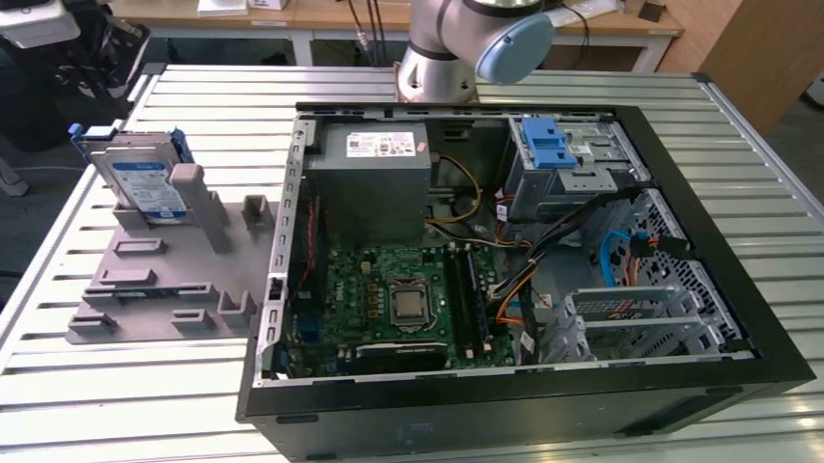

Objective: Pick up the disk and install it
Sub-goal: 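Reach for the disk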

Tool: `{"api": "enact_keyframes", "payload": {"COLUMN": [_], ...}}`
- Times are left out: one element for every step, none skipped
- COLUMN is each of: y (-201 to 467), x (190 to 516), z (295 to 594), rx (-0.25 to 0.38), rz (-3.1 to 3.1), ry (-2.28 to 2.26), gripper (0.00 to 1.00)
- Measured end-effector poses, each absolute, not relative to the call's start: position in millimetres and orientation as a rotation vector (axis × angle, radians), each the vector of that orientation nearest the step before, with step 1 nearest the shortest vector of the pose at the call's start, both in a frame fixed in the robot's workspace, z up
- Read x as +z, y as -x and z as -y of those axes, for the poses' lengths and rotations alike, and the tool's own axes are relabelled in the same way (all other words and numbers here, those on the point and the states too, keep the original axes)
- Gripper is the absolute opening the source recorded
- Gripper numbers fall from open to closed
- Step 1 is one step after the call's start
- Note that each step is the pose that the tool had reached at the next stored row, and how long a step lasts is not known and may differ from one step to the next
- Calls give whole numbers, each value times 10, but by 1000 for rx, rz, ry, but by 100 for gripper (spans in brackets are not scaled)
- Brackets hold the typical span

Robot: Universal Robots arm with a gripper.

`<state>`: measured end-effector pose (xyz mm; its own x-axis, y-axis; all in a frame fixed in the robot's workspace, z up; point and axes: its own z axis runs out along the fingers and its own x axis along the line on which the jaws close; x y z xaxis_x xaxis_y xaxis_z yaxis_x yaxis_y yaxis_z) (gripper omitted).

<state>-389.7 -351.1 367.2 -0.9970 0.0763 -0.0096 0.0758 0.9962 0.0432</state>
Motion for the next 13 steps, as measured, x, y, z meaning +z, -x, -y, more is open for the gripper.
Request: {"api": "enact_keyframes", "payload": {"y": [3925,3950,3975,4002,4027,4050,4073,4097,4121,4146,4172,4198,4222], "x": [3670,3669,3667,3666,3664,3662,3661,3660,3659,3658,3657,3656,3655], "z": [3494,3479,3466,3453,3442,3435,3431,3430,3428,3428,3428,3428,3428], "rx": [67,67,67,67,67,67,67,67,67,67,67,67,67], "rz": [-3127,-3127,-3127,-3127,-3127,-3127,-3127,-3128,-3128,-3128,-3128,-3128,-3128], "ry": [-119,-119,-119,-119,-119,-119,-119,-119,-119,-119,-119,-119,-119], "gripper": [11,11,11,11,11,11,11,11,11,11,11,11,11]}}
